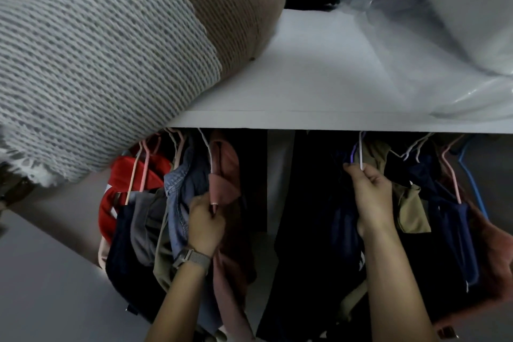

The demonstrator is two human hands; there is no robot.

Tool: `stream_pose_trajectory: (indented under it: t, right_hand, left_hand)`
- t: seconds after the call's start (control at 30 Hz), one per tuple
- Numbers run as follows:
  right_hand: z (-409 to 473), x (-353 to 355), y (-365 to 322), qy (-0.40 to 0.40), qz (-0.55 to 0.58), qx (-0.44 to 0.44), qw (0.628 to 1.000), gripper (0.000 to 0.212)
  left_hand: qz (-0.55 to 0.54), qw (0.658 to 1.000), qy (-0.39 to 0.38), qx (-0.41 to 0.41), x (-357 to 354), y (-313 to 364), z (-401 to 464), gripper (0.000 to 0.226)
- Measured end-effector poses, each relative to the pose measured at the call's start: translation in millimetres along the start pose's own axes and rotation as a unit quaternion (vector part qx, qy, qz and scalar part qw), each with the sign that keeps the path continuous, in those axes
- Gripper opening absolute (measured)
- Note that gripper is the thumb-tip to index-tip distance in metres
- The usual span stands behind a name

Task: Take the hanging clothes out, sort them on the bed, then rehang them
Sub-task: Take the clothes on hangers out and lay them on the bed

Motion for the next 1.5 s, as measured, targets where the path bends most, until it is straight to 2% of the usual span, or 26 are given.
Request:
stream_pose_trajectory:
  t: [0.17,0.27,0.33,0.4,0.53,0.63,0.77,0.93,1.03,1.17,1.27,1.5]
  right_hand:
    - [-4.1,2.8,-2.9,-0.025,0.018,-0.014,0.999,0.018]
    - [-6.2,-0.2,-0.3,-0.046,0.003,-0.012,0.999,0.023]
    - [-9.4,-4.2,2.6,-0.057,0.000,-0.019,0.998,0.015]
    - [-13.4,-6.6,3.9,-0.057,0.005,-0.021,0.998,0.022]
    - [-20.2,-4.3,2.5,-0.047,0.000,0.014,0.999,0.046]
    - [-24.2,-2.1,2.9,-0.035,-0.022,0.046,0.998,0.039]
    - [-30.7,-1.7,2.4,-0.028,-0.052,0.066,0.996,0.038]
    - [-40.6,-1.6,5.0,-0.028,-0.032,0.062,0.997,0.036]
    - [-38.2,-1.7,13.2,-0.036,-0.069,0.068,0.995,0.033]
    - [-36.0,-7.2,38.6,-0.062,-0.128,0.048,0.989,0.037]
    - [-36.4,-8.2,52.5,-0.062,-0.125,0.037,0.989,0.042]
    - [-47.1,-4.8,62.5,-0.064,-0.113,-0.002,0.991,0.036]
  left_hand:
    - [-0.075,0.997,0.008,-0.002,-15.4,21.4,-6.7,0.027]
    - [-0.068,0.997,-0.002,-0.042,-16.5,30.2,-8.6,0.018]
    - [-0.048,0.996,-0.025,-0.072,-21.2,35.7,-14.7,0.009]
    - [-0.036,0.994,-0.051,-0.090,-30.4,35.6,-26.1,0.006]
    - [-0.073,0.993,-0.083,-0.040,-45.2,29.0,-48.5,0.024]
    - [-0.074,0.993,-0.078,-0.042,-44.3,31.3,-51.1,0.010]
    - [-0.084,0.993,-0.071,-0.041,-38.5,35.5,-49.7,0.012]
    - [-0.078,0.994,-0.063,-0.037,-29.7,27.6,-41.9,0.024]
    - [-0.077,0.995,-0.049,-0.036,-25.7,28.0,-40.6,0.013]
    - [-0.051,0.997,-0.041,-0.041,-27.3,26.8,-40.6,0.009]
    - [-0.056,0.997,-0.036,-0.031,-27.4,22.9,-38.7,0.011]
    - [-0.049,0.996,-0.037,-0.062,-19.0,30.7,-43.6,0.018]
Point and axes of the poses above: each hand's wrist, its own z-axis towards the middle knuckle, its own x-axis out of the back of the hand, y = z × x, the point moved 1 cm from there along z, towards the middle knuckle, and after that the axes turned 14 degrees about -z, right-handed, at the moved point
